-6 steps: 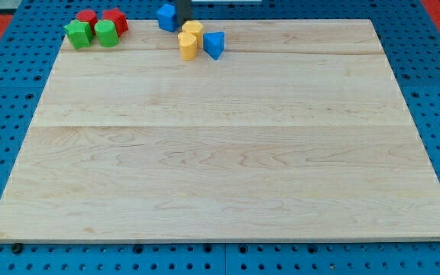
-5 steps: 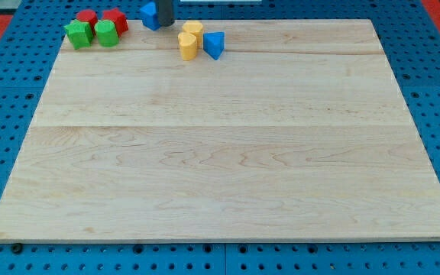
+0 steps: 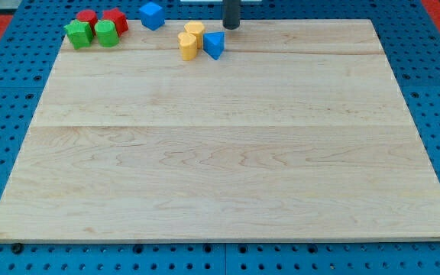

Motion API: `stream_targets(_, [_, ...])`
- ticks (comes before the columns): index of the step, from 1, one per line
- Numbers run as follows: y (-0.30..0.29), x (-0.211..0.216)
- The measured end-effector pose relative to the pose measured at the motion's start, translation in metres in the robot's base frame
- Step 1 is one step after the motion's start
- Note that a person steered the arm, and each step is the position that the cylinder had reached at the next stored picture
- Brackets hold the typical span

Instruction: Keep the yellow hexagon underneath the blue cube

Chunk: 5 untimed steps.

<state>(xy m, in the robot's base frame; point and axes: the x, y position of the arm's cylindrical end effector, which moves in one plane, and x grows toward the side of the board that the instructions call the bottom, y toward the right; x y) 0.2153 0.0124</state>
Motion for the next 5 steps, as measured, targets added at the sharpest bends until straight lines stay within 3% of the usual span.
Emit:
stream_targets(4, [-0.112, 0.007])
stream_targets(5, [-0.096, -0.001])
